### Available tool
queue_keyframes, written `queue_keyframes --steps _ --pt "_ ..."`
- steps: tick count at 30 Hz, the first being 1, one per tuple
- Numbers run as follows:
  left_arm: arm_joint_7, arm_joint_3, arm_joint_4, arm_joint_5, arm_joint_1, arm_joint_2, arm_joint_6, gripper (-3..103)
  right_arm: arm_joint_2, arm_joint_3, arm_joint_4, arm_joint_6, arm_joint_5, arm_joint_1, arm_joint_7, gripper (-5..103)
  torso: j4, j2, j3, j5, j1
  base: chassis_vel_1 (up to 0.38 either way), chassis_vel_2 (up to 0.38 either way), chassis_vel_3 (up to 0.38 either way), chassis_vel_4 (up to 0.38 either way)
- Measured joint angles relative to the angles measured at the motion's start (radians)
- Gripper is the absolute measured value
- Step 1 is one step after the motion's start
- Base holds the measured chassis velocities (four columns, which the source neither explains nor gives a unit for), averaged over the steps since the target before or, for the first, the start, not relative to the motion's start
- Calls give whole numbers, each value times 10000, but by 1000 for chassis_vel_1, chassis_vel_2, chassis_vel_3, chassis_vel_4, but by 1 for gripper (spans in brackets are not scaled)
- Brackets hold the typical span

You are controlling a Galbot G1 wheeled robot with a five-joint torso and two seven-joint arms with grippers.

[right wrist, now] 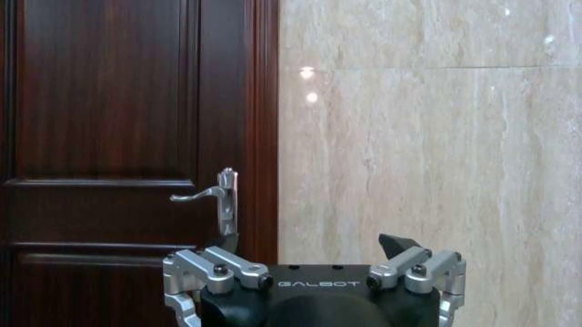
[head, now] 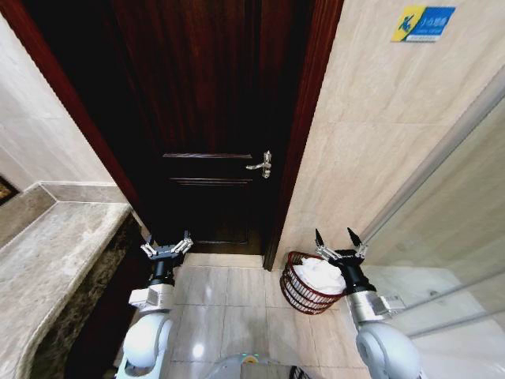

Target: Discard the used towel into the hamper.

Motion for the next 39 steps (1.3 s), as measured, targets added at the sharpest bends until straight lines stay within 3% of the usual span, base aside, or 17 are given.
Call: queue_keyframes --steps 10,22,35,37,39 --pt "4 89 -114 -215 79 4 -259 100 -25 14 65 -121 35 -56 -33 100 0 502 274 0 229 0 0 0 0" --pt "3 70 9 -192 86 -37 -475 100 -49 11 172 -227 73 -152 -72 100 0 491 272 0 229 31 -24 -28 32" --pt "-68 57 -23 -301 111 -48 -445 100 -53 -4 235 -157 67 -235 -77 100 0 429 236 -6 194 211 -209 -208 211" --pt "-76 57 -23 -322 122 -51 -436 100 -54 -4 234 -143 66 -248 -78 100 -1 428 230 9 186 259 -244 -260 257" --pt "-78 42 -23 -342 146 -46 -428 100 -54 -8 218 -100 62 -250 -78 100 -2 419 228 -9 183 242 -263 -243 259"
